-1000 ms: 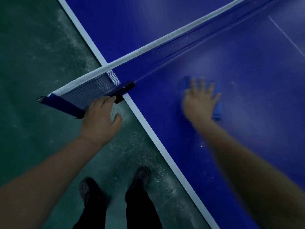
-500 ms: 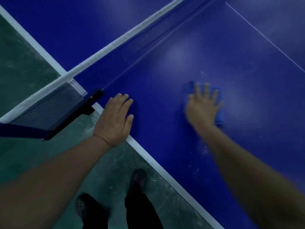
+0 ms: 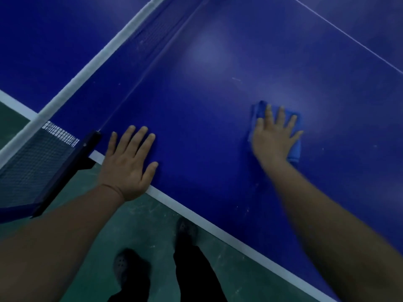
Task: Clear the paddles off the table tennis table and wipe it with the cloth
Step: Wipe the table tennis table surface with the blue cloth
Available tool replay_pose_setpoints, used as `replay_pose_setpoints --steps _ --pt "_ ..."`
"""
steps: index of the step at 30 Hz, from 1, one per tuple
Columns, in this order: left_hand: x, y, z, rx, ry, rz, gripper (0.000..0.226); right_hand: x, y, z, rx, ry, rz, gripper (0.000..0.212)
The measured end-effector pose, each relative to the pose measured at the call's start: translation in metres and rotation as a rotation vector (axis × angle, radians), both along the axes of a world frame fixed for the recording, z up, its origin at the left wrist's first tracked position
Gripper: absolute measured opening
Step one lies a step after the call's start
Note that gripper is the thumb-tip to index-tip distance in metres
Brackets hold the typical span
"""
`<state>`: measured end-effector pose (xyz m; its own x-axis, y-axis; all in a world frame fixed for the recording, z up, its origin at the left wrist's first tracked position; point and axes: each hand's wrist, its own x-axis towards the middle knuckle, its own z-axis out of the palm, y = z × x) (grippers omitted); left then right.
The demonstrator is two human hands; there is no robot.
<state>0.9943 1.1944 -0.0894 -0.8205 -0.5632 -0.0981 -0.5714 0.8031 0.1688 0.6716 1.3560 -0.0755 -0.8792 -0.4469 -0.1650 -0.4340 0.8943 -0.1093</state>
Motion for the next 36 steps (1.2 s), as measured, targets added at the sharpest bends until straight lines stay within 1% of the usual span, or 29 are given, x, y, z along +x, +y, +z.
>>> replay_pose_setpoints --steps 1,2,4,5,6,7,8,9,11,12,14,15,16,17,20,21,22,23,24,26,28,29,30,31,32,34,35,36 --pt "0.000 0.000 0.000 0.001 0.004 0.002 0.072 0.031 -0.006 -0.004 -0.003 0.043 0.058 0.057" --pt "0.000 0.000 0.000 -0.002 0.000 0.002 0.072 0.068 -0.008 -0.007 -0.031 0.067 0.186 0.056" --pt "-0.001 -0.001 0.000 -0.009 -0.008 -0.004 0.072 0.141 0.008 -0.009 -0.044 0.024 0.530 0.056" --pt "0.000 -0.001 0.000 -0.007 -0.002 -0.009 0.072 0.161 0.024 -0.010 -0.031 0.009 0.668 0.055" --pt "0.000 -0.002 0.001 -0.005 0.005 -0.014 0.072 0.163 0.039 -0.009 -0.013 -0.006 0.743 0.055" --pt "0.001 -0.003 0.001 -0.004 0.009 -0.018 0.072 0.151 0.051 -0.005 0.004 -0.037 0.758 0.055" --pt "0.001 -0.004 0.001 -0.003 0.006 -0.022 0.073 0.131 0.060 -0.003 0.017 -0.026 0.712 0.056" --pt "0.001 -0.005 0.001 -0.001 0.000 -0.026 0.073 0.109 0.067 -0.002 0.040 -0.005 0.619 0.057" --pt "0.001 -0.004 0.002 0.002 -0.001 -0.026 0.073 0.062 0.074 0.001 0.088 0.013 0.325 0.058" --pt "0.001 -0.004 0.002 0.003 0.003 -0.024 0.074 0.044 0.075 0.002 0.079 0.006 0.159 0.056" --pt "0.002 -0.004 0.001 0.007 0.003 -0.031 0.074 0.039 0.066 0.002 0.006 -0.036 -0.115 0.056" --pt "0.002 -0.004 0.000 0.007 0.003 -0.036 0.074 0.054 0.058 -0.001 -0.016 -0.030 -0.188 0.056" --pt "0.002 -0.005 -0.001 0.006 0.008 -0.038 0.074 0.079 0.049 -0.005 -0.016 0.002 -0.199 0.056" --pt "0.002 -0.006 -0.002 0.007 0.014 -0.041 0.074 0.113 0.044 -0.008 -0.023 0.034 -0.147 0.057" --pt "0.002 -0.006 -0.005 0.015 0.045 -0.039 0.073 0.218 0.059 -0.014 -0.047 0.042 0.223 0.055" --pt "0.003 -0.005 -0.006 0.014 0.054 -0.040 0.073 0.229 0.073 -0.014 -0.033 0.031 0.300 0.055" --pt "0.003 -0.005 -0.007 0.017 0.061 -0.042 0.073 0.222 0.089 -0.013 -0.012 0.009 0.315 0.055" --pt "0.003 -0.005 -0.008 0.023 0.068 -0.040 0.073 0.206 0.105 -0.011 0.016 0.009 0.250 0.057" --pt "0.003 -0.005 -0.009 0.027 0.072 -0.037 0.073 0.188 0.122 -0.010 0.055 0.009 0.120 0.058" --pt "0.002 -0.005 -0.010 0.031 0.065 -0.039 0.073 0.154 0.154 -0.004 0.093 -0.023 -0.263 0.057" --pt "0.002 -0.005 -0.010 0.032 0.061 -0.044 0.074 0.141 0.163 0.002 0.011 -0.031 -0.619 0.057" --pt "0.002 -0.004 -0.009 0.033 0.063 -0.044 0.074 0.145 0.153 0.001 -0.016 -0.011 -0.727 0.057" --pt "0.002 -0.004 -0.008 0.032 0.065 -0.044 0.074 0.153 0.134 0.000 -0.021 0.012 -0.763 0.057" --pt "0.002 -0.004 -0.007 0.032 0.064 -0.043 0.075 0.166 0.110 -0.003 -0.031 0.029 -0.719 0.057" --pt "0.002 -0.004 -0.007 0.034 0.059 -0.042 0.075 0.183 0.084 -0.006 -0.046 0.038 -0.589 0.057" --pt "0.002 -0.003 -0.005 0.038 0.049 -0.041 0.075 0.222 0.043 -0.012 -0.050 0.011 -0.148 0.057" --pt "0.002 -0.003 -0.005 0.037 0.048 -0.041 0.075 0.235 0.040 -0.014 -0.033 -0.015 0.051 0.057" --pt "0.002 -0.003 -0.004 0.035 0.046 -0.042 0.076 0.233 0.048 -0.015 -0.023 -0.013 0.167 0.056"
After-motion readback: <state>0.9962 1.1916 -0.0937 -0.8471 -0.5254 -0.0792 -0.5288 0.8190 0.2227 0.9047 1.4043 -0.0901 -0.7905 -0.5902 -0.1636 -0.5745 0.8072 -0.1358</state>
